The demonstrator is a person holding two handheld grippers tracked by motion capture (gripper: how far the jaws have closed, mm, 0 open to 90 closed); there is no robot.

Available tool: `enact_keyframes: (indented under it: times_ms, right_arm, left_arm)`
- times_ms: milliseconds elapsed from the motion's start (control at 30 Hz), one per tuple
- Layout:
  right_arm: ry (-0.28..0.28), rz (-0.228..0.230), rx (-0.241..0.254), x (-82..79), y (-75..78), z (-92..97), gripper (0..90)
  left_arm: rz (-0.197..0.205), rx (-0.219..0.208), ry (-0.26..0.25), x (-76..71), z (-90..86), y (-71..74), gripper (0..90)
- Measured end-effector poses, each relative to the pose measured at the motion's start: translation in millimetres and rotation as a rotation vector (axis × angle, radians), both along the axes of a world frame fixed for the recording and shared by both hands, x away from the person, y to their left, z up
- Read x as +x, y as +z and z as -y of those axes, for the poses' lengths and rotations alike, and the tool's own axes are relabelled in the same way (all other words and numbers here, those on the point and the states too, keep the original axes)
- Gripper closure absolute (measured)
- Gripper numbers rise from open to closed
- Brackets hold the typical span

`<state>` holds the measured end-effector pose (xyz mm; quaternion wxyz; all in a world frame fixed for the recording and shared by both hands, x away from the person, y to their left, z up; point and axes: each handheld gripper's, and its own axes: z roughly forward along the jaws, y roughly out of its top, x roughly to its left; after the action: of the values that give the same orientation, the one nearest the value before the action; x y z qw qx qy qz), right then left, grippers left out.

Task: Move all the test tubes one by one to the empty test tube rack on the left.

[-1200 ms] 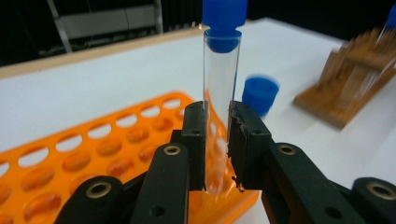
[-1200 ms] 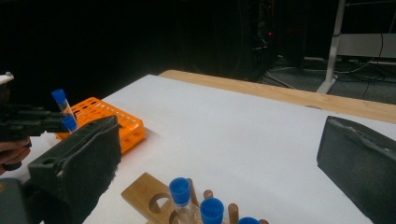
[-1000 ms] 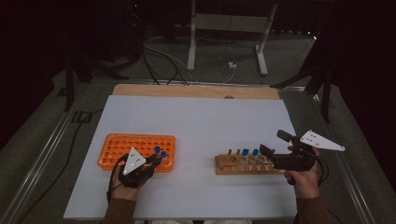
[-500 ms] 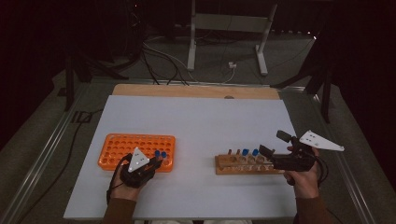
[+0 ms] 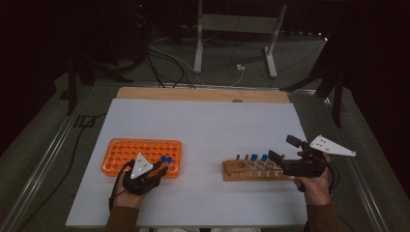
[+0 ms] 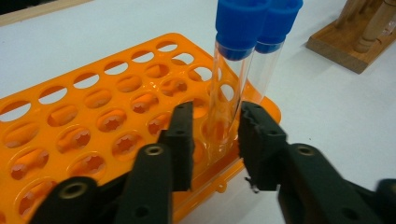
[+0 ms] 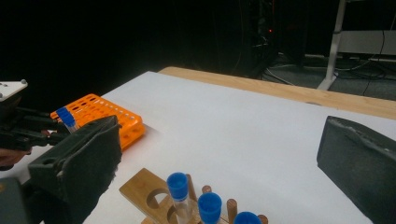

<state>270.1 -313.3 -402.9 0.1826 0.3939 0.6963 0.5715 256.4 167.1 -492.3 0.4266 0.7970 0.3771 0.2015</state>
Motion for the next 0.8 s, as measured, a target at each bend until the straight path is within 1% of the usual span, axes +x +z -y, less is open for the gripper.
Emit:
enact_keyframes:
  times_ms: [67,167,267,300,367,433,533,600,667,700,800]
  right_arm:
    - [-0.001,0.003,-0.006,-0.1,0.0,0.1,0.0]
    - [-0.009,0.006,-0.012,0.0,-0.2,1.0,0.0]
    - [-0.013,0.004,-0.015,0.5,-0.8,2.6,0.0]
    - [-0.015,0.002,-0.015,0.7,-1.1,3.2,0.0]
    - [-0.017,0.001,-0.019,1.6,-2.1,4.3,0.0]
    - [-0.018,-0.004,-0.024,2.2,-3.2,4.7,0.0]
    - [-0.016,-0.006,-0.032,2.6,-5.1,5.0,0.0]
    - [-0.016,-0.008,-0.041,3.1,-6.4,5.1,0.0]
    - [-0.01,-0.013,-0.052,3.8,-8.0,5.6,0.0]
    - [-0.012,-0.016,-0.068,3.9,-8.7,5.5,0.0]
    - [-0.011,-0.022,-0.103,4.2,-11.3,5.8,0.0]
  left_arm:
    - [0.003,-0.018,-0.003,-0.6,-1.8,1.1,59.7]
    - [0.019,-0.054,-0.001,-1.5,-5.2,4.0,51.8]
    - [0.029,-0.12,0.002,-2.8,-10.4,9.2,48.1]
    - [0.037,-0.138,0.006,-3.4,-11.8,11.1,46.1]
    - [0.046,-0.177,0.021,-4.0,-14.2,14.1,39.8]
    - [0.054,-0.201,0.037,-4.4,-16.4,16.0,33.1]
    - [0.062,-0.226,0.058,-4.6,-18.1,18.1,23.6]
    - [0.067,-0.235,0.073,-4.6,-18.2,19.7,17.1]
    - [0.067,-0.25,0.082,-4.5,-18.1,21.3,14.5]
    - [0.066,-0.25,0.084,-4.4,-17.7,22.0,10.1]
    - [0.068,-0.245,0.093,-4.4,-16.4,23.4,3.1]
